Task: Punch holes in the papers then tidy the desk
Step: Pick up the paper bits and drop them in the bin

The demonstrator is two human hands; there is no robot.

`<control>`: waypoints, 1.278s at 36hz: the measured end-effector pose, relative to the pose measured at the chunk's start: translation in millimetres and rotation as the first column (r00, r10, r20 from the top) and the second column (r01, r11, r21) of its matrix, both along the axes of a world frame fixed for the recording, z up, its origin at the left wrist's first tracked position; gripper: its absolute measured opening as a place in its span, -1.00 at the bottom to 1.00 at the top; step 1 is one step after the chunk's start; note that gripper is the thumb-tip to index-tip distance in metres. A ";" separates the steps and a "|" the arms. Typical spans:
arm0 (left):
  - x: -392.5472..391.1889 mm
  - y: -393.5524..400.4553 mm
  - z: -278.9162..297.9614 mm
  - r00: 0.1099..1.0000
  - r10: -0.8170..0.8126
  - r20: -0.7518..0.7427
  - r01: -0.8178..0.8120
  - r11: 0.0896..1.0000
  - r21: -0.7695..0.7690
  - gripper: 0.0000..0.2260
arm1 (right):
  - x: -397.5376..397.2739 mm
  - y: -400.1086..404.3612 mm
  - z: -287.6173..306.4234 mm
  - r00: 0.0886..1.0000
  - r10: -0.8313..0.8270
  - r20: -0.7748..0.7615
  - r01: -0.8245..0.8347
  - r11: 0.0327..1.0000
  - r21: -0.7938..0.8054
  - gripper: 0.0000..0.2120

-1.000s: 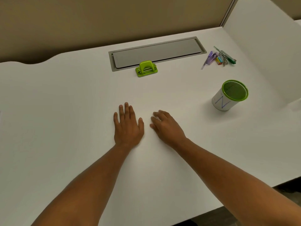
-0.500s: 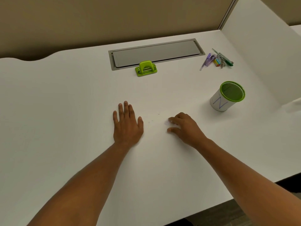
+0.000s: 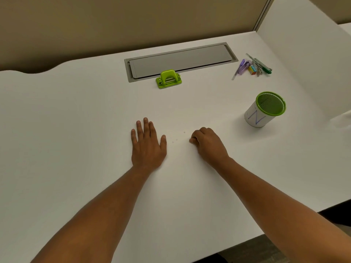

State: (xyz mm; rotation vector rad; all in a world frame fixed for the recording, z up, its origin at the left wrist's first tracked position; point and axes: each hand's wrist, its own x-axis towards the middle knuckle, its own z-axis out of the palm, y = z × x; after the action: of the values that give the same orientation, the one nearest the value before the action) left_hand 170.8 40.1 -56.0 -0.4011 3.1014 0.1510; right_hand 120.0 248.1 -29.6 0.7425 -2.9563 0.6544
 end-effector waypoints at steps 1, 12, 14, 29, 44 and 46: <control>0.0 0.1 0.2 1.000 0.000 -0.001 0.000 1.000 0.000 -0.36 | 1.3 -1.3 -0.4 1.000 -0.003 -0.013 0.004 1.000 0.019 -0.81; 0.5 0.7 2.5 1.000 0.004 0.006 -0.004 1.000 -0.018 -0.35 | -7.7 0.4 7.7 0.892 -0.289 0.347 0.363 0.916 -0.169 -0.89; 1.0 1.0 3.1 1.000 0.005 0.004 -0.005 1.000 -0.024 -0.36 | -14.7 6.8 18.6 0.772 -0.319 0.550 0.534 0.794 -0.289 -0.85; 2.2 2.5 4.6 1.000 -0.007 -0.010 0.007 0.999 -0.034 -0.36 | -72.0 109.0 129.7 0.527 -0.006 0.850 0.850 0.016 -0.527 -0.84; 1.9 2.0 3.0 1.000 -0.005 -0.027 0.004 1.000 -0.029 -0.36 | -99.3 157.0 107.6 0.772 -0.630 0.082 0.636 0.763 -0.117 -0.83; 1.9 2.3 3.7 1.000 -0.005 -0.020 0.004 1.000 -0.029 -0.36 | -98.9 156.9 107.5 0.782 -0.622 0.033 0.623 0.779 -0.079 -0.80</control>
State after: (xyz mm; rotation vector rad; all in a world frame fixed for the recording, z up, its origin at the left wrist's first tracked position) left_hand 172.7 42.4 -52.3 -0.3960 3.1274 0.1114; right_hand 21.1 405.0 77.9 -0.2662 -2.8688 0.6991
